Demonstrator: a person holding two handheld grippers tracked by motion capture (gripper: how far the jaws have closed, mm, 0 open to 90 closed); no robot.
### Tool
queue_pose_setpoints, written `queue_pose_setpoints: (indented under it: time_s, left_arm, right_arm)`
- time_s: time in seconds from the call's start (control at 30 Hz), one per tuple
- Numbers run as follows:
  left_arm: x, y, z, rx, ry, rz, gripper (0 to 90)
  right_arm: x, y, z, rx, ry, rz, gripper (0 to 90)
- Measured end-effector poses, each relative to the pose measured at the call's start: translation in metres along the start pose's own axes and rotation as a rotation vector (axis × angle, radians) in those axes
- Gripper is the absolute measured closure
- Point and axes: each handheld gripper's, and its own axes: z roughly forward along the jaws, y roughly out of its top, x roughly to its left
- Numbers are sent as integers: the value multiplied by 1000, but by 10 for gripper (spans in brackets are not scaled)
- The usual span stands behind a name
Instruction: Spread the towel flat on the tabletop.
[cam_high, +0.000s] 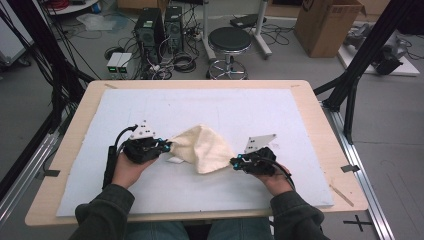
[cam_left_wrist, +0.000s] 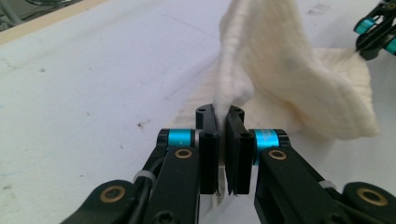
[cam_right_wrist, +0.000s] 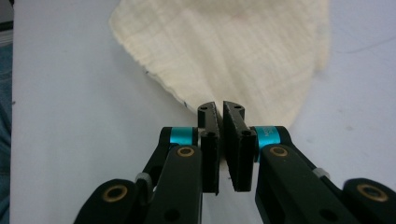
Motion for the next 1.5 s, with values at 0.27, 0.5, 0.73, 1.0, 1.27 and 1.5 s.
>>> queue_pose_setpoints:
  time_s: [0.27, 0.5, 0.73, 1.0, 1.27, 1.5]
  left_arm:
    - [9, 11, 22, 15, 43, -51, 849]
    - [29, 18, 70, 75, 92, -157, 812]
    - [34, 17, 69, 105, 52, -165, 543]
    - [20, 13, 31, 3, -35, -108, 505]
    - [-2, -5, 44, 88, -144, -18, 555]
    - [-7, -10, 73, 177, -117, 13, 542]
  right_arm:
    - [-8, -23, -31, -13, -60, 44, 850]
    - [-17, -33, -26, -4, -72, 88, 842]
    - [-21, -32, -16, 18, -57, 81, 838]
    - [-19, -32, -19, 3, -62, 85, 830]
    - [-17, -29, -18, -14, -56, 91, 828]
    - [-18, -27, -13, -5, -42, 87, 828]
